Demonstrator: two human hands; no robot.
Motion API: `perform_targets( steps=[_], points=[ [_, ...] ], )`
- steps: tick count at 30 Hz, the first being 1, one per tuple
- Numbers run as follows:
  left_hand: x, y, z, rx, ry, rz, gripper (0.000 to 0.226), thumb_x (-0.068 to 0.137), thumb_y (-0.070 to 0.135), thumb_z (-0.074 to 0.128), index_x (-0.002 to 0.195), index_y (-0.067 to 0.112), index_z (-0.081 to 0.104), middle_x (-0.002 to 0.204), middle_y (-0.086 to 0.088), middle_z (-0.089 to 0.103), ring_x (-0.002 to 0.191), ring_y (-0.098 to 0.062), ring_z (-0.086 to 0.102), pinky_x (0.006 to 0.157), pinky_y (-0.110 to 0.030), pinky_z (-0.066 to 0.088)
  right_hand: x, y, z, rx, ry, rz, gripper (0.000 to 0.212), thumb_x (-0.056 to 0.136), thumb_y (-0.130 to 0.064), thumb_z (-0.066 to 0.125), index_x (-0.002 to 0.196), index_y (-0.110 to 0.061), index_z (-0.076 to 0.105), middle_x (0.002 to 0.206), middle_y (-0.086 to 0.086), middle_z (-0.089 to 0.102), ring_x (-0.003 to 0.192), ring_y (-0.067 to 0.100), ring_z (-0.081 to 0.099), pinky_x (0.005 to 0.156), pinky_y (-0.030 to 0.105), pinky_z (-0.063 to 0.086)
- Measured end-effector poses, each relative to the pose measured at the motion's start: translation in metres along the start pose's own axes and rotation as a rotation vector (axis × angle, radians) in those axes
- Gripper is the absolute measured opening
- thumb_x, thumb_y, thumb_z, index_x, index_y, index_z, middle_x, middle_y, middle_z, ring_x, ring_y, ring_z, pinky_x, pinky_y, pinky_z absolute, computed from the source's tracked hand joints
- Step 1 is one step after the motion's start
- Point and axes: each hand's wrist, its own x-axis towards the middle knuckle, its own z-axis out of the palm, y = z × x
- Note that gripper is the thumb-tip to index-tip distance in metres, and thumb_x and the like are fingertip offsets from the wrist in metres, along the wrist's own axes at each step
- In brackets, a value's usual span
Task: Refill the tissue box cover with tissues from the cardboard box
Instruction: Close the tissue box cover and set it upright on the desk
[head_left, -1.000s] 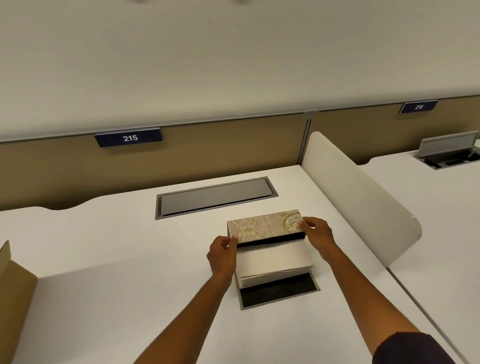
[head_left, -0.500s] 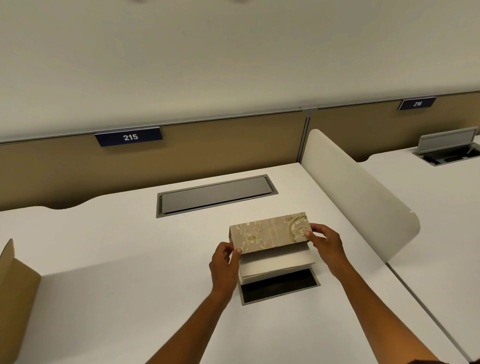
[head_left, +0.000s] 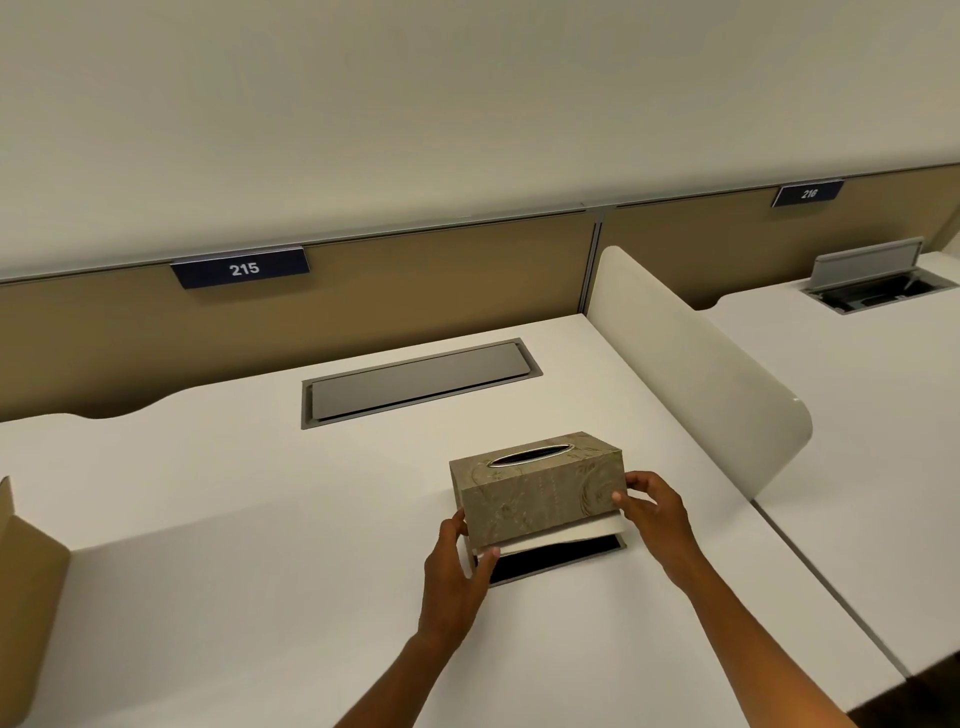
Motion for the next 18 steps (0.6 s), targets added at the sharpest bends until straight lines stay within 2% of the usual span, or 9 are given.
perform_targets(
  steps=[3, 5, 8, 9, 11, 13, 14, 16, 18],
  points=[
    [0.001, -0.002, 0.001, 0.064, -0.062, -0.006, 0.084, 0.076, 0.028, 0.083, 0.143, 0.024, 0.033, 0.132, 0.021, 0.048, 0.119, 0.002, 0.049, 0.093, -0.002, 0.035, -0.004, -0.005, 0.004, -0.067, 0.029, 0.000, 0.024, 0.090, -0.018, 0.068, 0.113, -0.017, 0.061, 0.115, 0.004, 0.067, 0.094, 0.020, 0.066, 0.083, 0.036, 0.053],
    [0.003, -0.001, 0.001, 0.085, -0.072, -0.006, 0.093, 0.071, 0.026, 0.086, 0.144, 0.026, 0.030, 0.133, 0.023, 0.045, 0.120, 0.003, 0.047, 0.088, 0.005, 0.034, -0.008, -0.008, 0.009, -0.110, 0.037, 0.022, 0.037, 0.091, -0.028, 0.067, 0.125, -0.018, 0.055, 0.117, 0.001, 0.064, 0.098, 0.022, 0.064, 0.074, 0.028, 0.050],
    [0.008, 0.001, 0.002, 0.082, -0.047, -0.008, 0.093, 0.070, 0.024, 0.087, 0.142, 0.033, 0.029, 0.134, 0.023, 0.045, 0.120, 0.002, 0.047, 0.083, 0.006, 0.035, -0.018, -0.004, 0.020, -0.057, 0.106, 0.202, 0.058, 0.089, -0.041, 0.066, 0.136, -0.016, 0.043, 0.118, 0.008, 0.060, 0.104, 0.029, 0.061, 0.080, 0.036, 0.053],
    [0.009, 0.001, 0.002, 0.083, -0.035, -0.002, 0.091, 0.070, 0.025, 0.087, 0.140, 0.035, 0.029, 0.134, 0.022, 0.047, 0.120, 0.002, 0.048, 0.084, 0.005, 0.036, -0.021, -0.002, 0.025, 0.007, 0.119, 0.286, 0.059, 0.089, -0.039, 0.067, 0.136, -0.014, 0.042, 0.118, 0.012, 0.060, 0.102, 0.031, 0.062, 0.083, 0.040, 0.054],
    [0.012, 0.002, 0.002, 0.088, -0.016, 0.014, 0.089, 0.070, 0.027, 0.087, 0.138, 0.035, 0.031, 0.133, 0.021, 0.048, 0.121, -0.001, 0.050, 0.088, 0.000, 0.037, -0.024, 0.003, 0.034, 0.168, 0.083, 0.420, 0.059, 0.089, -0.023, 0.071, 0.138, -0.009, 0.041, 0.114, 0.020, 0.061, 0.092, 0.031, 0.064, 0.081, 0.041, 0.056],
    [0.017, 0.003, 0.001, 0.089, -0.010, 0.033, 0.088, 0.069, 0.030, 0.087, 0.137, 0.036, 0.031, 0.133, 0.021, 0.048, 0.122, -0.003, 0.051, 0.092, -0.007, 0.040, -0.024, 0.006, 0.037, 0.231, 0.044, 0.453, 0.060, 0.087, -0.004, 0.071, 0.139, -0.004, 0.042, 0.107, 0.022, 0.062, 0.087, 0.030, 0.063, 0.083, 0.042, 0.056],
    [0.019, 0.004, 0.000, 0.089, -0.012, 0.044, 0.089, 0.068, 0.033, 0.088, 0.137, 0.037, 0.031, 0.132, 0.021, 0.048, 0.122, -0.003, 0.052, 0.092, -0.008, 0.042, -0.023, 0.007, 0.035, 0.203, 0.038, 0.432, 0.060, 0.084, 0.002, 0.072, 0.138, -0.003, 0.045, 0.105, 0.022, 0.064, 0.086, 0.031, 0.064, 0.086, 0.044, 0.057],
    [0.022, 0.005, -0.001, 0.092, -0.024, 0.058, 0.096, 0.064, 0.037, 0.089, 0.138, 0.039, 0.029, 0.131, 0.025, 0.046, 0.122, -0.001, 0.051, 0.088, -0.002, 0.043, -0.019, 0.007, 0.029, 0.071, 0.015, 0.351, 0.066, 0.078, 0.006, 0.075, 0.138, -0.005, 0.047, 0.112, 0.020, 0.064, 0.092, 0.032, 0.065, 0.093, 0.048, 0.055],
    [0.023, 0.004, -0.002, 0.112, -0.052, 0.067, 0.107, 0.058, 0.040, 0.091, 0.141, 0.038, 0.023, 0.133, 0.027, 0.043, 0.122, 0.001, 0.049, 0.084, 0.005, 0.041, -0.015, 0.003, 0.020, -0.112, -0.060, 0.243, 0.087, 0.071, 0.001, 0.083, 0.145, -0.015, 0.039, 0.120, 0.014, 0.060, 0.106, 0.030, 0.061, 0.096, 0.043, 0.053]
  ],
)
